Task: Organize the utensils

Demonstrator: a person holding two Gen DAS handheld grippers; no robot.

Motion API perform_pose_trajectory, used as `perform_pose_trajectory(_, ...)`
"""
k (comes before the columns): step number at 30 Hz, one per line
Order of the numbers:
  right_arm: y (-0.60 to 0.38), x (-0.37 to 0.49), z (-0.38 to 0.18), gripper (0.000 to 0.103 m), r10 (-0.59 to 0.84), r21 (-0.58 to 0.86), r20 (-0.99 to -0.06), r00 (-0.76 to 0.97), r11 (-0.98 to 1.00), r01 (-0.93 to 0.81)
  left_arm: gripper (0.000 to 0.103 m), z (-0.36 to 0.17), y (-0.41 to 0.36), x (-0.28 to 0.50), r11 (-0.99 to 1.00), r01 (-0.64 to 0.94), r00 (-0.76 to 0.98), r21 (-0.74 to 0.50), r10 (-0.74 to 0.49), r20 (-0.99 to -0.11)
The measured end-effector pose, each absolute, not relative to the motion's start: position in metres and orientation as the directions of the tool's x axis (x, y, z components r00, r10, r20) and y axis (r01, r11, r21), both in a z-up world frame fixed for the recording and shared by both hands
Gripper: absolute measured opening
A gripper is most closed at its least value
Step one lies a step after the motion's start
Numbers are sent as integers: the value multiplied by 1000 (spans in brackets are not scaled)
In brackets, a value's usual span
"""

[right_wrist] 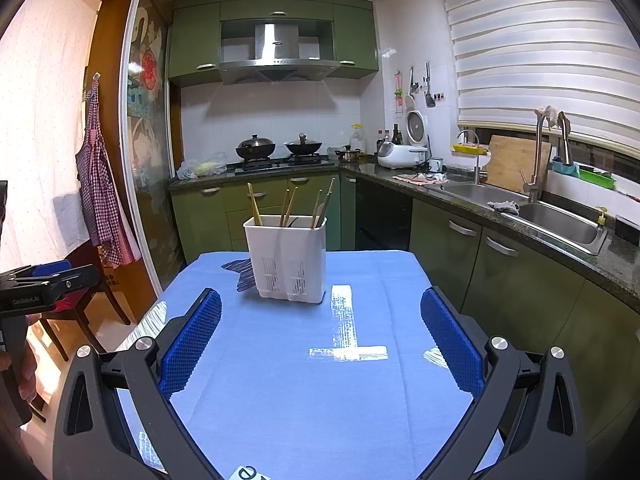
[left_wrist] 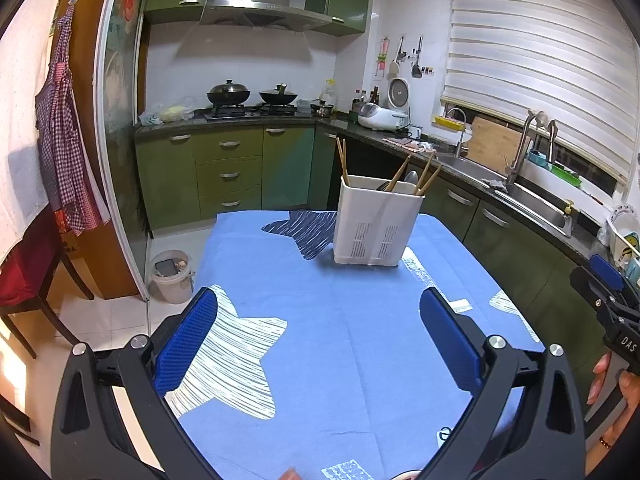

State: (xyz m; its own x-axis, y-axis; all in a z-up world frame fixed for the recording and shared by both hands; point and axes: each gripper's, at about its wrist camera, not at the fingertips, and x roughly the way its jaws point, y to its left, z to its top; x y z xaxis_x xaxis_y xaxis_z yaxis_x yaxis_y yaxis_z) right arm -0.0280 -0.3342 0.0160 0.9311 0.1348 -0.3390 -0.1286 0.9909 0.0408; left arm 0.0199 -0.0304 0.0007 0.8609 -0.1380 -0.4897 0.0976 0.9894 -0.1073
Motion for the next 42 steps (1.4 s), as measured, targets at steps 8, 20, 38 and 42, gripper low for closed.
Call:
perform_pose_trajectory(8, -336, -27, 15, 98, 141, 43, -340, 930, 990, -134, 96, 2, -31, 18, 991, 95, 865, -97, -131, -485)
perform_pose_trajectory(20, -336, -27, 13, 98, 142, 42, -343, 929, 990, -136, 96, 4, -31, 16, 993, 78, 870, -92, -113, -480)
perform_pose_trajectory(38, -338, -24, 10, 98, 143, 37, -348, 927, 990, -138, 97, -1, -26, 21, 983, 112, 843, -143, -170, -509)
perform_pose_trajectory(42, -339, -22, 10, 98, 142, 39, -351, 926, 990, -137, 96, 0, -25, 19, 986, 109, 866, -125, -155, -476)
